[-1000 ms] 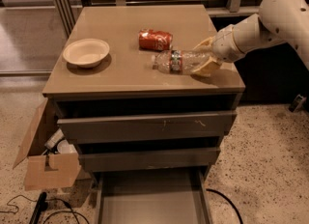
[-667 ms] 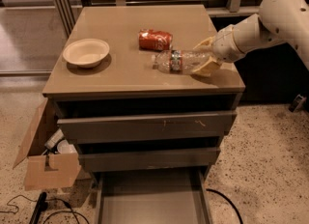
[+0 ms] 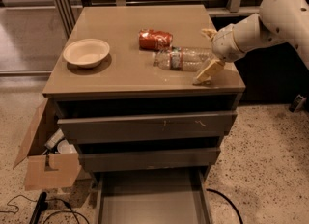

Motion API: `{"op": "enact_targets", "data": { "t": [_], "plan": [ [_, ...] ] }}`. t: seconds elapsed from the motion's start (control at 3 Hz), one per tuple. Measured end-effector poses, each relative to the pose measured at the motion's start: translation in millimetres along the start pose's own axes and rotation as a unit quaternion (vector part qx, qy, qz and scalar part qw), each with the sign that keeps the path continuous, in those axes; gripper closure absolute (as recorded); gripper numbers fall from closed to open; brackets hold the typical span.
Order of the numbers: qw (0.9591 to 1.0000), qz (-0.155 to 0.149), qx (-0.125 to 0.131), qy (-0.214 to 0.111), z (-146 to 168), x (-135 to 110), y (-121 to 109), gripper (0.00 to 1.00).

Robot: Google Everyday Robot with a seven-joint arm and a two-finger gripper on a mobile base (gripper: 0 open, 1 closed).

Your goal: Pick water bottle from bottom drawer and place on counter

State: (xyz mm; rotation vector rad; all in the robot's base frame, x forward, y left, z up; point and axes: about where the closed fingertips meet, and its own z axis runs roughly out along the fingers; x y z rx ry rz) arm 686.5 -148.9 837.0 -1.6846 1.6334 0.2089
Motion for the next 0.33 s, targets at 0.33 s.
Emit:
{"op": "enact_targets", "data": {
  "t": [0.33],
  "plan": [
    [1.0, 0.0, 0.0, 0.0, 0.0, 0.0, 0.0, 0.0]
  ]
}}
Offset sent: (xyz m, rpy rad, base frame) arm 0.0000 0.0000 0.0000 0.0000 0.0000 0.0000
